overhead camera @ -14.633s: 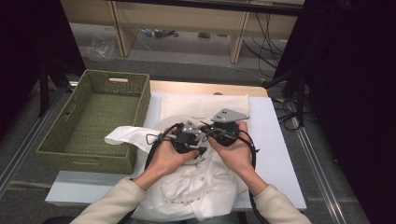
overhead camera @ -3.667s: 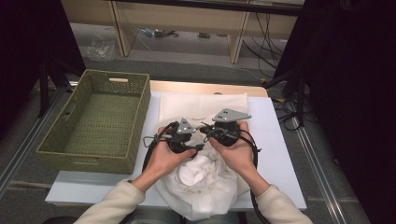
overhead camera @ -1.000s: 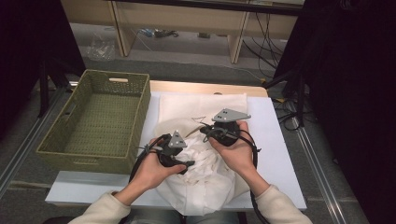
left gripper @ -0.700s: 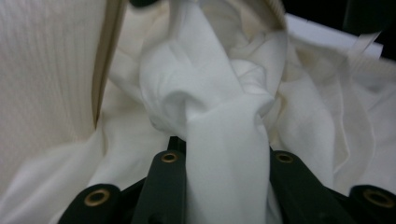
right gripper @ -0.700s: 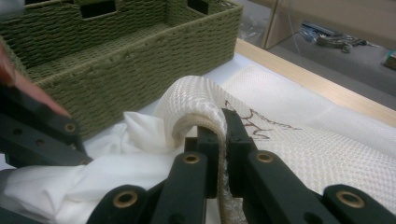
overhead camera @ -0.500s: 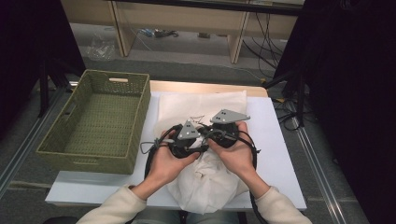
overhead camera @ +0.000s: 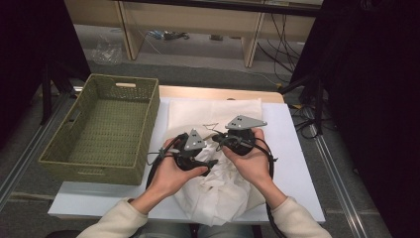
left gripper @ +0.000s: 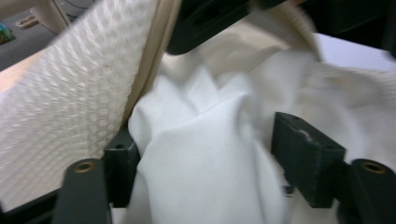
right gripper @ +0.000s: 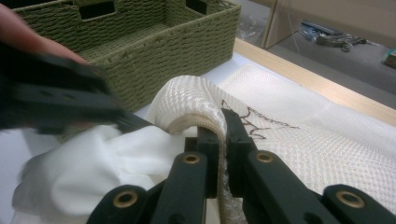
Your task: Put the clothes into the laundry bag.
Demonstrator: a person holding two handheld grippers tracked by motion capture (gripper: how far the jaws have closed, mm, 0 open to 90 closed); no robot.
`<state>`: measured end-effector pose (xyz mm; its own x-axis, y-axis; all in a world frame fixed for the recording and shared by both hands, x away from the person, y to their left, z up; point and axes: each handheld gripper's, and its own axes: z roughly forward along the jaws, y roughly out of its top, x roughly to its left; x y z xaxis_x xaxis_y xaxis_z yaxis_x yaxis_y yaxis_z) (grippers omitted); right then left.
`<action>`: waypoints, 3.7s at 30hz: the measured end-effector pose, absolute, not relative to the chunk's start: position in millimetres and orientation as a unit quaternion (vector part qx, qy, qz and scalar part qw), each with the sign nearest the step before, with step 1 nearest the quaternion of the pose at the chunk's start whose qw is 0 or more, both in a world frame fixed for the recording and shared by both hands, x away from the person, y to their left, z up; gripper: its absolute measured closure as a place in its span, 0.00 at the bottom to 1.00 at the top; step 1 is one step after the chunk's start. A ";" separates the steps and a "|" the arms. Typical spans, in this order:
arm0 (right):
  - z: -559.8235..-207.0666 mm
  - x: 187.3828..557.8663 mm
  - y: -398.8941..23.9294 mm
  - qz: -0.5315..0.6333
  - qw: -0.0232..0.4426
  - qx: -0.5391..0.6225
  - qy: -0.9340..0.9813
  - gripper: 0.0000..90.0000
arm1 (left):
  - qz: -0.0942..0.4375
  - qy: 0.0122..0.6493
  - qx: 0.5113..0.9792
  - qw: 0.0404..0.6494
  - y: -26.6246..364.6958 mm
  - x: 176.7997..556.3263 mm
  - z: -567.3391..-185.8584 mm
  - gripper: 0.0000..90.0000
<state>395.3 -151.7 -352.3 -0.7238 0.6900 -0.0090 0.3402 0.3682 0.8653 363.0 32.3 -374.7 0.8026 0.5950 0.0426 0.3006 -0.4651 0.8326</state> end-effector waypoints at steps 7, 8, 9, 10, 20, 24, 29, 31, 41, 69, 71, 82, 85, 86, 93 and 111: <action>-352.3 396.4 -152.8 0.461 0.198 0.316 0.805 0.99 | 0.166 0.271 0.849 0.422 51.2 350.7 -380.8 0.27; -352.5 395.8 -152.3 0.461 0.193 0.322 0.804 0.99 | 0.157 0.275 0.851 0.419 52.7 352.7 -386.4 0.28; -352.8 396.0 -152.0 0.462 0.193 0.322 0.803 0.99 | 0.154 0.282 0.851 0.415 53.0 355.1 -392.4 0.29; -352.9 395.8 -151.6 0.462 0.191 0.324 0.803 0.99 | 0.147 0.283 0.855 0.409 52.6 357.7 -398.4 0.31; -353.2 395.7 -151.4 0.462 0.194 0.318 0.805 0.99 | 0.119 0.289 0.856 0.413 37.9 369.8 -412.8 0.79; -352.0 394.2 -150.6 0.463 0.191 0.316 0.806 0.99 | 0.115 0.291 0.831 0.459 31.5 369.1 -394.6 0.88; -346.3 391.0 -150.3 0.470 0.200 0.306 0.804 0.99 | 0.137 0.289 0.821 0.473 21.4 376.6 -386.6 0.88; -345.7 390.1 -151.1 0.469 0.199 0.311 0.802 0.99 | 0.141 0.299 0.826 0.457 19.0 387.9 -396.1 0.87; -352.6 393.7 -150.2 0.466 0.185 0.321 0.803 0.99 | 0.141 0.306 0.838 0.430 28.5 384.3 -397.9 0.48; -347.6 388.8 -147.1 0.473 0.192 0.307 0.803 0.98 | 0.126 0.275 0.823 0.481 11.7 371.6 -385.4 0.91; -346.3 388.2 -148.1 0.472 0.198 0.304 0.804 0.98 | 0.126 0.290 0.817 0.482 9.5 380.4 -391.0 0.91; -350.6 392.7 -150.9 0.467 0.186 0.320 0.803 0.98 | 0.153 0.292 0.831 0.449 29.0 377.7 -397.0 0.47; -350.1 392.7 -151.1 0.467 0.190 0.318 0.803 0.98 | 0.162 0.280 0.837 0.441 39.7 364.4 -384.7 0.34; -349.9 392.3 -151.0 0.466 0.193 0.320 0.802 0.98 | 0.169 0.279 0.837 0.440 43.5 359.2 -380.8 0.30; -351.1 393.3 -149.6 0.468 0.193 0.319 0.801 0.98 | 0.162 0.256 0.850 0.430 58.4 340.2 -383.8 0.34; -348.4 392.4 -151.9 0.467 0.200 0.312 0.803 0.98 | 0.138 0.259 0.822 0.488 15.1 357.4 -393.1 0.93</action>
